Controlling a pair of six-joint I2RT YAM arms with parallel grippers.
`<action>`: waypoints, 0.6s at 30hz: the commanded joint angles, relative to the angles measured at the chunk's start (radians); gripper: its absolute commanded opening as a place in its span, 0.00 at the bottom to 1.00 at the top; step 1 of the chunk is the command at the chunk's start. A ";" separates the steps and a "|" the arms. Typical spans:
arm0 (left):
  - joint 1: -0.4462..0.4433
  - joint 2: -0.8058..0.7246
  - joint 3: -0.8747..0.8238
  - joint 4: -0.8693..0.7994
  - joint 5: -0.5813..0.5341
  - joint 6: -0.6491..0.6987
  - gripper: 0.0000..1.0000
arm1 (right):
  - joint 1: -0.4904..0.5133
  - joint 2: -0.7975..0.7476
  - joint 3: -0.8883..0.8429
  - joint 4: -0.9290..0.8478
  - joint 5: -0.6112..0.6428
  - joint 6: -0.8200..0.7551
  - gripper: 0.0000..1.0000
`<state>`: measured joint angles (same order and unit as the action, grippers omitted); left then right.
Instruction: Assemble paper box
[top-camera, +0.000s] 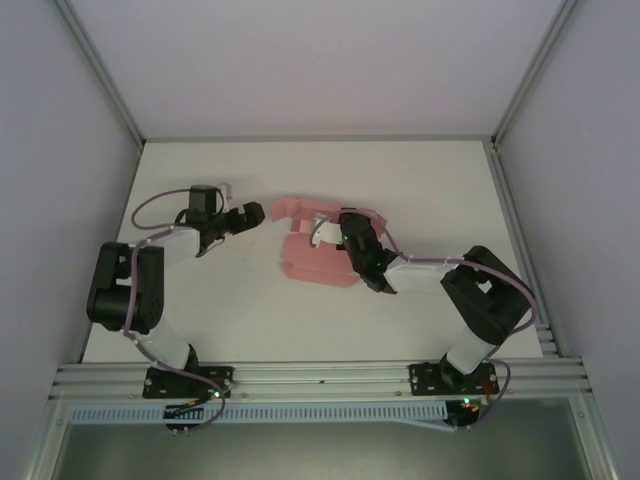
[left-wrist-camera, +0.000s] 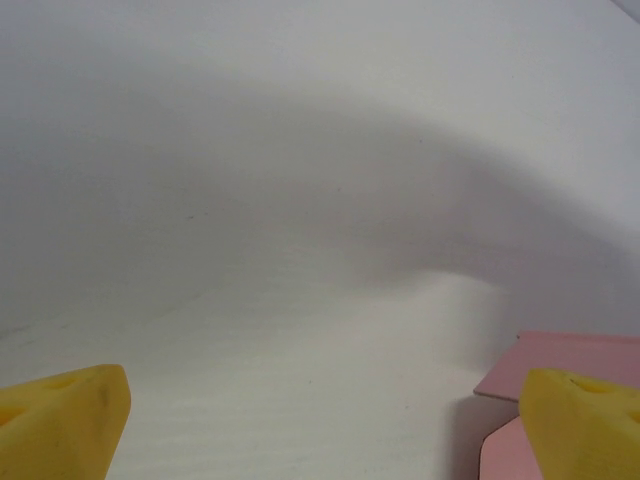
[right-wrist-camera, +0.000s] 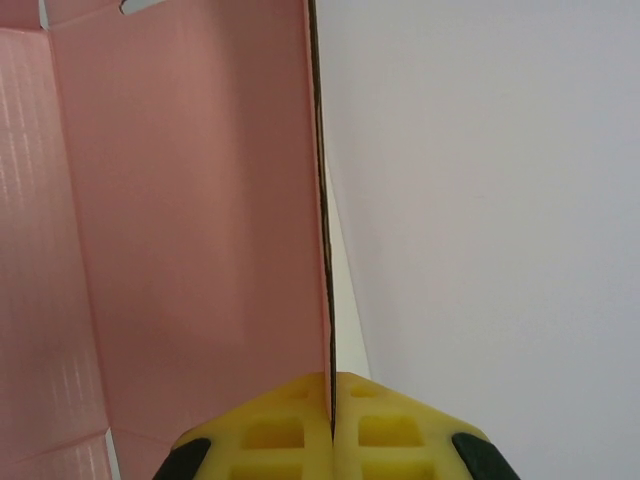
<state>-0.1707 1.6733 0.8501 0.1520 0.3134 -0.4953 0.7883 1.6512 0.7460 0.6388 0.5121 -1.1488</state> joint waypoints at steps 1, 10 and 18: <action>0.003 0.056 0.062 0.068 0.039 0.014 1.00 | 0.004 -0.013 0.001 -0.026 -0.022 0.031 0.00; -0.017 0.162 0.128 0.125 0.228 0.112 0.95 | 0.004 -0.023 0.005 -0.059 -0.021 0.061 0.00; -0.084 0.057 0.002 0.164 0.329 0.223 0.76 | 0.005 -0.028 0.023 -0.088 -0.012 0.076 0.00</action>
<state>-0.2367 1.7912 0.8909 0.2764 0.5621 -0.3531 0.7883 1.6512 0.7471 0.5892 0.4942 -1.1137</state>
